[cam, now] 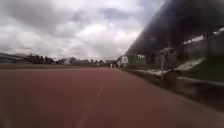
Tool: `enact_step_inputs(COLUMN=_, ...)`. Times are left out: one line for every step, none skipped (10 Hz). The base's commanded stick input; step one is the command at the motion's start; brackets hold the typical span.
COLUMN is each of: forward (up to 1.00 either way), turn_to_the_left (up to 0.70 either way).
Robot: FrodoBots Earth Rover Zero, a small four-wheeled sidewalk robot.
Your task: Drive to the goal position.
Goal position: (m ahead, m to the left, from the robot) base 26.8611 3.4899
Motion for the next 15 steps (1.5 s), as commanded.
enact_step_inputs(forward=0.7, turn_to_the_left=0.01)
enact_step_inputs(forward=0.7, turn_to_the_left=0.01)
enact_step_inputs(forward=0.7, turn_to_the_left=0.01)
enact_step_inputs(forward=0.7, turn_to_the_left=0.01)
enact_step_inputs(forward=0.7, turn_to_the_left=0.01)
enact_step_inputs(forward=0.7, turn_to_the_left=0.01)
enact_step_inputs(forward=0.7, turn_to_the_left=0.01)
enact_step_inputs(forward=0.7, turn_to_the_left=0.01)
enact_step_inputs(forward=0.7, turn_to_the_left=0.01)
enact_step_inputs(forward=0.7, turn_to_the_left=0.01)
enact_step_inputs(forward=0.7, turn_to_the_left=0.01)
enact_step_inputs(forward=0.7, turn_to_the_left=0.01)
enact_step_inputs(forward=0.7, turn_to_the_left=0.01)
enact_step_inputs(forward=0.7, turn_to_the_left=0.01)
enact_step_inputs(forward=0.7, turn_to_the_left=-0.02)
